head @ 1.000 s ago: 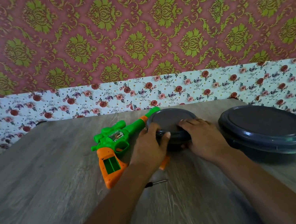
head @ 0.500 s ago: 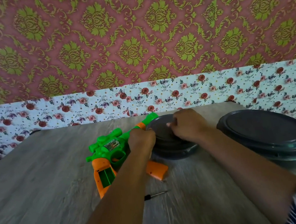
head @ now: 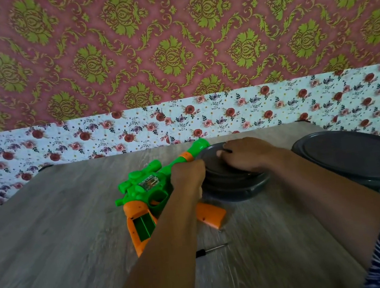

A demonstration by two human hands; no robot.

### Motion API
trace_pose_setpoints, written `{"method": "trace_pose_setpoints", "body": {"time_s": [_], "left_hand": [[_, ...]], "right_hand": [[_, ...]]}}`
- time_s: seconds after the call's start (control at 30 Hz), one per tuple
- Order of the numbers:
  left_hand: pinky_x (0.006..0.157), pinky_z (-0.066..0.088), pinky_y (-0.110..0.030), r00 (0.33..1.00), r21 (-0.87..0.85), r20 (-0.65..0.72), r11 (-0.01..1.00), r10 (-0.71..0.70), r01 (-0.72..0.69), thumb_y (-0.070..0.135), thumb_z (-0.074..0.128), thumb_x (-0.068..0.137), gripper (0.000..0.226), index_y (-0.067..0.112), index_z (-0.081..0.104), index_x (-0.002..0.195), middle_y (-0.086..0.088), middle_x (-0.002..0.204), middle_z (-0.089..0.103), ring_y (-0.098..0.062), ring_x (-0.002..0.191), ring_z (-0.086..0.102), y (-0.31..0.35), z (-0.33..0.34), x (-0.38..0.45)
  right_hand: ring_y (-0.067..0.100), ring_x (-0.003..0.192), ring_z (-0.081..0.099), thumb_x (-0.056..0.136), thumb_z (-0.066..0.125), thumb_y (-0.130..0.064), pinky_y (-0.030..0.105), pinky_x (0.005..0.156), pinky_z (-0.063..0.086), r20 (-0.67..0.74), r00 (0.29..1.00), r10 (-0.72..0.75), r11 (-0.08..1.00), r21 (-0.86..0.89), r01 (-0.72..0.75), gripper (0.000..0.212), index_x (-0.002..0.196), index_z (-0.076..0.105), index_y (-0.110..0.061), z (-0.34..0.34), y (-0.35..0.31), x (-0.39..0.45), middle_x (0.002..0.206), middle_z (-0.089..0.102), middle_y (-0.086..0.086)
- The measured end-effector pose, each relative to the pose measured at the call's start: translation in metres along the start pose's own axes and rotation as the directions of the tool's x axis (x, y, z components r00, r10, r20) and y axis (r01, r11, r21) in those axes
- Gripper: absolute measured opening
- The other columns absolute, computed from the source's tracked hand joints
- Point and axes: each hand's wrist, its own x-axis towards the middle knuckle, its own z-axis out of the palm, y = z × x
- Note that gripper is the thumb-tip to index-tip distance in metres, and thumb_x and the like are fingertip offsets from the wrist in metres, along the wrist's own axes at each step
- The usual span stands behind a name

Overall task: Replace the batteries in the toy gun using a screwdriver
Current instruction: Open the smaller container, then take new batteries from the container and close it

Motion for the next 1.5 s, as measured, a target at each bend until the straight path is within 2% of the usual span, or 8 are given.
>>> {"method": "trace_pose_setpoints", "body": {"time_s": [0.1,0.2,0.43,0.6,0.73,0.93,1.2,1.5], "left_hand": [[0.068,0.045,-0.032,1.000,-0.031,-0.001,0.999,-0.025,0.025,0.018,0.064,0.086,0.020,0.006,0.049,0.082,-0.004,0.076,0.050,-0.020,0.077,0.052,0.002,-0.001,-0.001],[0.081,0.051,-0.033,1.000,-0.059,-0.020,0.998,-0.020,0.019,0.025,0.066,0.086,0.038,0.003,0.054,0.115,-0.009,0.098,0.060,-0.026,0.094,0.058,0.002,-0.002,-0.008],[0.075,0.047,-0.035,0.968,0.287,0.051,0.924,0.247,-0.251,0.039,0.046,0.096,0.041,0.002,0.063,0.105,-0.016,0.092,0.066,-0.033,0.094,0.064,-0.021,-0.012,-0.038],[0.097,0.037,-0.030,0.836,0.470,0.216,0.697,0.504,-0.542,0.024,0.047,0.096,0.041,0.009,0.044,0.134,-0.012,0.131,0.049,-0.026,0.122,0.045,-0.052,-0.018,-0.066],[0.108,0.031,-0.041,0.852,0.646,0.308,0.565,0.423,-0.513,0.030,0.047,0.094,0.066,0.006,0.017,0.147,-0.019,0.141,0.035,-0.035,0.131,0.035,-0.047,-0.015,-0.082],[0.120,0.012,-0.042,0.773,0.749,0.449,0.283,0.448,-0.599,0.037,0.037,0.097,0.061,0.006,0.020,0.147,-0.017,0.152,0.025,-0.032,0.142,0.022,-0.044,-0.017,-0.093],[0.117,0.018,-0.033,0.645,0.608,0.659,0.231,0.387,-0.760,0.040,0.037,0.099,0.064,0.011,0.013,0.151,-0.010,0.157,0.018,-0.025,0.144,0.021,-0.051,-0.003,-0.096],[0.118,0.017,-0.034,0.619,0.603,0.720,0.160,0.314,-0.782,0.038,0.036,0.100,0.058,0.013,0.022,0.150,-0.008,0.158,0.019,-0.025,0.143,0.023,-0.058,-0.005,-0.094]], "right_hand": [[0.028,0.129,0.041,0.094,0.021,-0.057,0.045,0.106,0.033,-0.037,0.999,-0.033,0.999,-0.035,0.031,0.064,0.138,0.037,-0.014,0.007,0.000,-0.005,0.144,0.041,0.011],[0.025,0.135,0.034,0.095,0.017,-0.056,0.041,0.110,0.026,-0.144,0.989,-0.039,0.999,-0.003,0.039,0.064,0.141,0.033,-0.016,0.017,0.000,-0.010,0.150,0.034,0.007],[0.031,0.089,0.061,0.097,0.021,-0.049,0.040,0.079,0.050,-0.417,0.907,0.060,0.989,0.147,0.002,0.057,0.096,0.063,-0.010,0.016,-0.004,-0.029,0.093,0.067,0.015],[0.022,0.124,0.048,0.096,0.038,-0.040,0.034,0.103,0.036,-0.380,0.910,-0.166,0.956,0.165,0.244,0.041,0.129,0.053,-0.019,0.014,-0.005,-0.055,0.134,0.055,0.005],[0.012,0.136,0.033,0.093,0.048,-0.027,0.032,0.112,0.027,-0.207,0.894,-0.397,0.917,-0.063,0.393,0.047,0.140,0.038,-0.029,0.014,0.003,-0.076,0.148,0.037,-0.005],[0.023,0.136,0.034,0.096,0.044,-0.022,0.038,0.110,0.031,-0.163,0.968,-0.193,0.978,-0.110,0.177,0.048,0.142,0.033,-0.024,0.008,0.011,-0.070,0.150,0.034,0.004],[0.030,0.123,0.048,0.095,0.042,-0.006,0.037,0.104,0.038,-0.057,0.988,0.145,0.983,-0.107,-0.150,0.047,0.141,0.034,-0.012,-0.013,0.038,-0.020,0.140,0.045,0.015],[0.027,0.126,0.043,0.089,0.050,0.003,0.034,0.101,0.038,0.026,0.988,0.155,0.983,-0.106,-0.151,0.072,0.147,0.016,-0.023,-0.021,0.086,0.023,0.150,0.031,0.007]]}}
